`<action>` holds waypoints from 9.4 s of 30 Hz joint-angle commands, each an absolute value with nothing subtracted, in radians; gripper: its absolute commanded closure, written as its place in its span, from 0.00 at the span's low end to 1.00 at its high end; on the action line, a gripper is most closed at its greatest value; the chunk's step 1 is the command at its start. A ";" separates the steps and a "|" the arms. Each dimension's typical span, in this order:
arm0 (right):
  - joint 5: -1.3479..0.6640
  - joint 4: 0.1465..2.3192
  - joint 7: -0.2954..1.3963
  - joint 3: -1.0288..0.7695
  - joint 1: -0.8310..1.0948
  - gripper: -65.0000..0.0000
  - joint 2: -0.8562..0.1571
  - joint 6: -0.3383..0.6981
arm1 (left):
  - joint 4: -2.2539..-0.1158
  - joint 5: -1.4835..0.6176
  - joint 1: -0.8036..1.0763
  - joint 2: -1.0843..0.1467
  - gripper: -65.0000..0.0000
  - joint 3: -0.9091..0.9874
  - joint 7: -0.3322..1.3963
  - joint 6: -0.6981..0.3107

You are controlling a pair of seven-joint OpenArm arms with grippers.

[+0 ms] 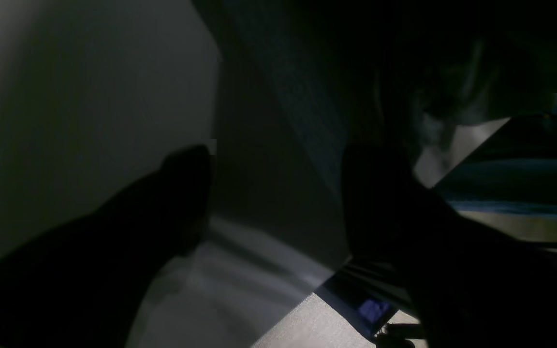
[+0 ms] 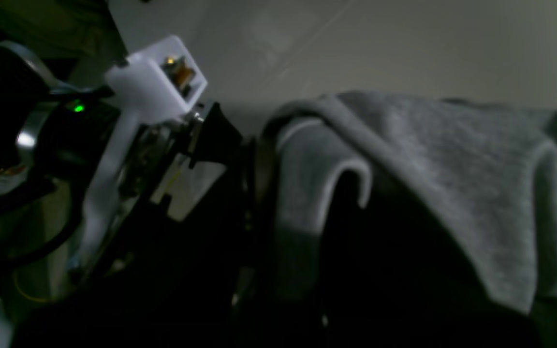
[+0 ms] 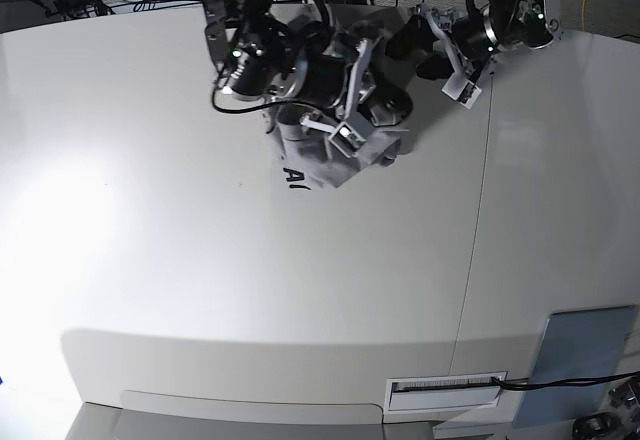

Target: Fold the T-shirt properly

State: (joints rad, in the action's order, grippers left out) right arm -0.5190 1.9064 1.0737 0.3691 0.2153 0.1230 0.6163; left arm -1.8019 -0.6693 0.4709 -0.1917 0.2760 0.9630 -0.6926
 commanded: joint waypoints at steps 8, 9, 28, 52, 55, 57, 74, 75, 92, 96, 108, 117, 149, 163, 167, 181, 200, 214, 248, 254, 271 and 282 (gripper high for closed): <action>-0.523 1.871 1.016 0.398 0.180 1.00 0.136 0.624 | -1.817 -0.687 0.468 -0.197 0.37 0.278 0.941 -0.698; -0.523 1.871 1.016 0.398 0.180 1.00 0.136 0.627 | -1.817 -0.688 0.468 -0.197 0.37 0.278 0.939 -0.698; -0.775 2.004 1.016 0.352 0.180 0.60 0.136 0.698 | -1.817 -0.710 0.468 -0.200 0.37 0.305 0.915 -0.698; -0.554 2.173 1.042 -0.513 0.297 0.60 -0.187 0.698 | -1.884 -1.280 0.469 -0.200 0.37 0.474 1.298 -0.698; -0.555 2.172 1.043 -0.539 0.302 0.60 -0.197 0.698 | -1.884 -1.294 0.469 -0.196 0.37 0.463 1.396 -0.698; -0.557 2.172 1.044 -0.538 0.302 0.60 -0.197 0.698 | -1.884 -1.294 0.472 -0.196 0.37 0.446 1.396 -0.698; -0.557 2.172 1.044 -0.536 0.302 0.60 -0.197 0.698 | -1.883 -0.950 0.471 -0.197 0.48 0.256 1.229 -0.546; -0.557 2.172 1.044 -0.536 0.302 0.60 -0.197 0.698 | -1.883 -0.960 0.471 -0.197 0.59 0.256 1.229 -0.562; -0.560 2.172 1.030 -0.536 0.302 0.60 -0.197 0.698 | -1.884 -1.303 0.471 -0.308 1.00 0.559 1.396 -0.697; -0.560 2.172 1.032 -0.536 0.302 0.60 -0.197 0.698 | -1.884 -1.302 0.471 -0.375 1.00 0.559 1.396 -0.697; -0.560 2.172 1.039 -0.536 0.302 0.60 -0.196 0.698 | -1.884 -1.311 0.463 -0.430 0.41 0.559 1.316 -0.698; -0.560 2.172 1.036 -0.536 0.302 0.60 -0.196 0.698 | -1.884 -1.276 0.389 -0.311 0.41 0.469 1.225 -0.698; -0.560 2.172 1.051 -0.537 0.302 0.60 -0.196 0.698 | -1.884 -0.853 0.313 -0.316 0.89 0.436 0.868 -0.670; -0.560 2.172 1.063 -0.537 0.302 0.60 -0.197 0.698 | -1.883 -0.688 0.313 -0.316 0.64 0.435 0.710 -0.678; -0.560 2.172 1.062 -0.537 0.302 0.60 -0.197 0.698 | -1.880 -0.610 0.313 -0.315 0.64 0.434 0.691 -0.683; -0.560 2.172 1.063 -0.537 0.302 0.60 -0.196 0.698 | -1.803 -0.710 0.313 -0.315 0.64 0.434 0.681 -0.698; -0.559 2.172 1.074 -0.537 0.302 0.60 -0.197 0.698 | -1.801 -0.586 0.313 -0.291 0.76 0.353 0.665 -0.590; -0.560 2.172 1.074 -0.537 0.302 0.60 -0.197 0.698 | -1.797 -0.498 0.194 -0.315 1.00 0.352 0.567 -0.424; -0.514 2.055 1.009 -0.305 0.241 0.73 -0.192 0.676 | -1.748 -0.689 0.327 -0.316 1.00 0.402 0.921 -0.698; -0.357 1.963 0.940 -0.137 0.139 0.84 -0.146 0.634 | -1.748 -0.703 0.337 -0.319 1.00 0.402 1.116 -0.698; -0.251 1.567 0.904 0.146 -0.208 0.89 0.073 0.634 | -1.748 -1.070 0.357 -0.416 1.00 0.402 1.396 -0.698; -0.233 1.446 0.823 0.293 -0.246 0.89 0.091 0.591 | -1.732 -1.217 0.357 -0.397 1.00 0.369 1.396 -0.698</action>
State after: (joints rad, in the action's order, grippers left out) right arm -0.2264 1.4322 0.8513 0.2935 -0.2218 0.0834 0.5922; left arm -1.7222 -1.1973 0.3592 -0.3878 0.3653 1.4048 -0.6971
